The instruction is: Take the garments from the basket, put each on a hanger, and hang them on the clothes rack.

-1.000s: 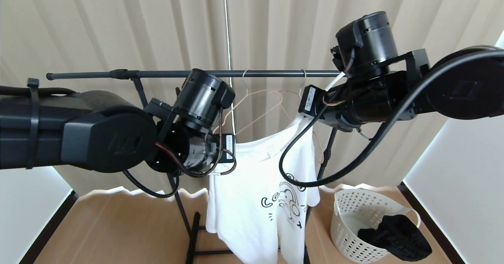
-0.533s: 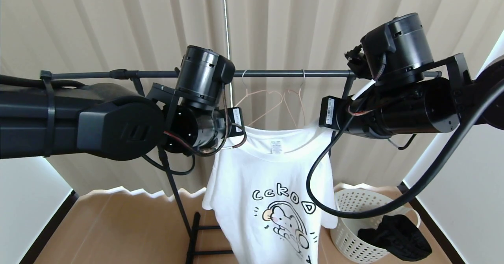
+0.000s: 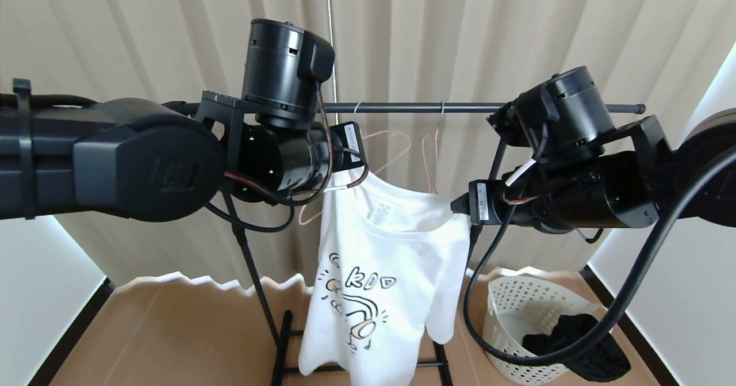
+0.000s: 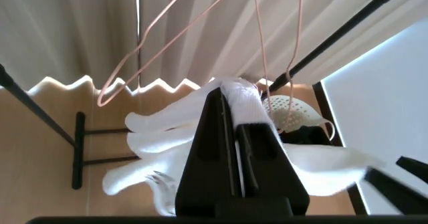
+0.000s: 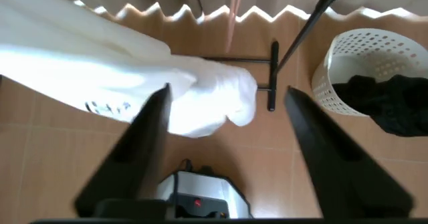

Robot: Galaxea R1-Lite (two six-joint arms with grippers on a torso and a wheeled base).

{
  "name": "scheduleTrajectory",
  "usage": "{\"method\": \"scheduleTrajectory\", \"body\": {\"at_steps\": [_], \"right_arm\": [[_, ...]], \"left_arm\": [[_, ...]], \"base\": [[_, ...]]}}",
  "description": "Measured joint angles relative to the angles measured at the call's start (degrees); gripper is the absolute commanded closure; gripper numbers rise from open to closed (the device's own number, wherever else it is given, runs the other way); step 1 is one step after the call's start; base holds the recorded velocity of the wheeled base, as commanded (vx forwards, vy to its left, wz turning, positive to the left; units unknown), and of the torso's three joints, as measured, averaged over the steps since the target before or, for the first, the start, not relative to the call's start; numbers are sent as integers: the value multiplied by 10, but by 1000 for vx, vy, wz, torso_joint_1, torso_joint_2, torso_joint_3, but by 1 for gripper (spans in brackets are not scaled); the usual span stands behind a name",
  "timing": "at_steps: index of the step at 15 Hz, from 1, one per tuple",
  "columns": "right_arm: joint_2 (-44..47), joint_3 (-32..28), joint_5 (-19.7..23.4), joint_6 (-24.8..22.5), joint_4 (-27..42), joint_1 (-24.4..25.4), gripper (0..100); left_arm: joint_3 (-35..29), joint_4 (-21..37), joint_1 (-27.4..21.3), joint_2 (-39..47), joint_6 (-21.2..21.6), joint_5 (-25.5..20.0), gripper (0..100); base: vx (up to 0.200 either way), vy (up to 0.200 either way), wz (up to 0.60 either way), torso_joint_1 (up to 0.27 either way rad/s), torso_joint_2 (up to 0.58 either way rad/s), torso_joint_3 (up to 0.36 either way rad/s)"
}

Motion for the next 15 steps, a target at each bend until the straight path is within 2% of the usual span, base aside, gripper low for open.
{"method": "scheduleTrajectory", "body": {"at_steps": [4, 5, 7, 8, 10, 12, 14, 15], "right_arm": [[0, 46, 6, -47, -10, 4, 0], [0, 63, 13, -56, -37, 5, 0], [-6, 122, 55, -89, -155, 14, 0], [-12, 160, 91, -122, -235, 19, 0], [-26, 214, 153, -193, -347, 27, 0], [-34, 230, 166, -213, -393, 48, 0], [-34, 211, 162, -213, -405, 69, 0], [-33, 203, 145, -213, -404, 79, 0]], "left_arm": [[-13, 0, -13, -1, 8, 0, 100], [-13, 0, -14, -2, 10, 2, 100], [-10, 2, -17, -3, 11, 4, 100], [-9, 2, -17, -4, 13, 4, 100], [-5, 3, -19, -6, 19, 5, 100], [2, 3, -23, -7, 19, 6, 100], [8, 2, -29, -8, 19, 11, 100], [9, 2, -30, -7, 20, 12, 100]], "base": [[0, 0, 0, 0, 0, 0], [0, 0, 0, 0, 0, 0], [0, 0, 0, 0, 0, 0], [0, 0, 0, 0, 0, 0], [0, 0, 0, 0, 0, 0], [0, 0, 0, 0, 0, 0], [0, 0, 0, 0, 0, 0], [0, 0, 0, 0, 0, 0]]}}
